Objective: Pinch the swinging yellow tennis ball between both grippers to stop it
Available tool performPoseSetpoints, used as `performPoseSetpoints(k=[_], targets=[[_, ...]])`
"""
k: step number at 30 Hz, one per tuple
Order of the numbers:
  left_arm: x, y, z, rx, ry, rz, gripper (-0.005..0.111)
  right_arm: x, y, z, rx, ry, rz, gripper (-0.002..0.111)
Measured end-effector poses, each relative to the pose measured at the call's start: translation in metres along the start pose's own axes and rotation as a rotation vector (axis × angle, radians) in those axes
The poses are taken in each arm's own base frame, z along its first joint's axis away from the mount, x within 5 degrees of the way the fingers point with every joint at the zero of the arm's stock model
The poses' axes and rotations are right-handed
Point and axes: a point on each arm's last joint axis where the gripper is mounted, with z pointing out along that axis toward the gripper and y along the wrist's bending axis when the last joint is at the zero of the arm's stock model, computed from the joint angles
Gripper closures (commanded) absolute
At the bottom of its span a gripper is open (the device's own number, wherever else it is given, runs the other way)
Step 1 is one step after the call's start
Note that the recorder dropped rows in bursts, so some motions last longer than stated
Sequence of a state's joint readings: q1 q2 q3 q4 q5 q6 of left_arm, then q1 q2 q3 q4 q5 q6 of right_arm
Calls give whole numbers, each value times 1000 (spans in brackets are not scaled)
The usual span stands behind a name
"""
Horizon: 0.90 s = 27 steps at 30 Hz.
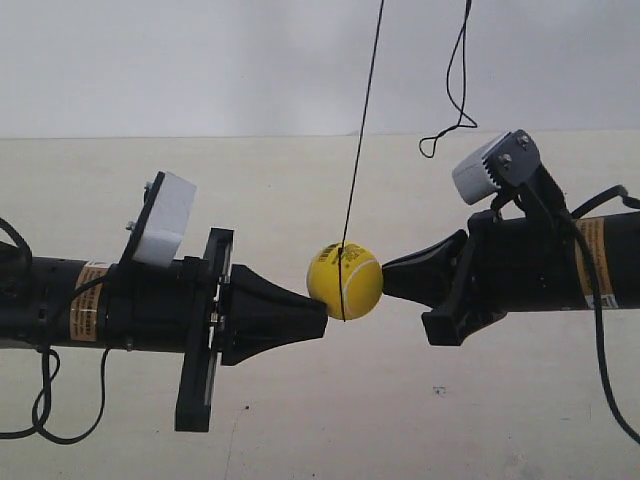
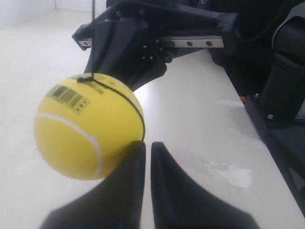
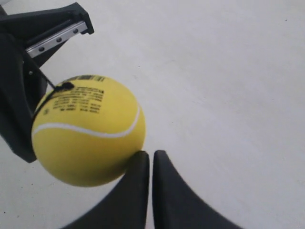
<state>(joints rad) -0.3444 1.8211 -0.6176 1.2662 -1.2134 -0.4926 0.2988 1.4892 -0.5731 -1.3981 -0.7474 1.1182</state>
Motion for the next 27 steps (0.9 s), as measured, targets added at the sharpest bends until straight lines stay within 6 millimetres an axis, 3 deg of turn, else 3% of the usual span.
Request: performPoseSetpoints(k=[27], targets=[[-3, 6, 0, -61, -39, -7, 102, -2, 4, 0, -45, -18, -12, 108]])
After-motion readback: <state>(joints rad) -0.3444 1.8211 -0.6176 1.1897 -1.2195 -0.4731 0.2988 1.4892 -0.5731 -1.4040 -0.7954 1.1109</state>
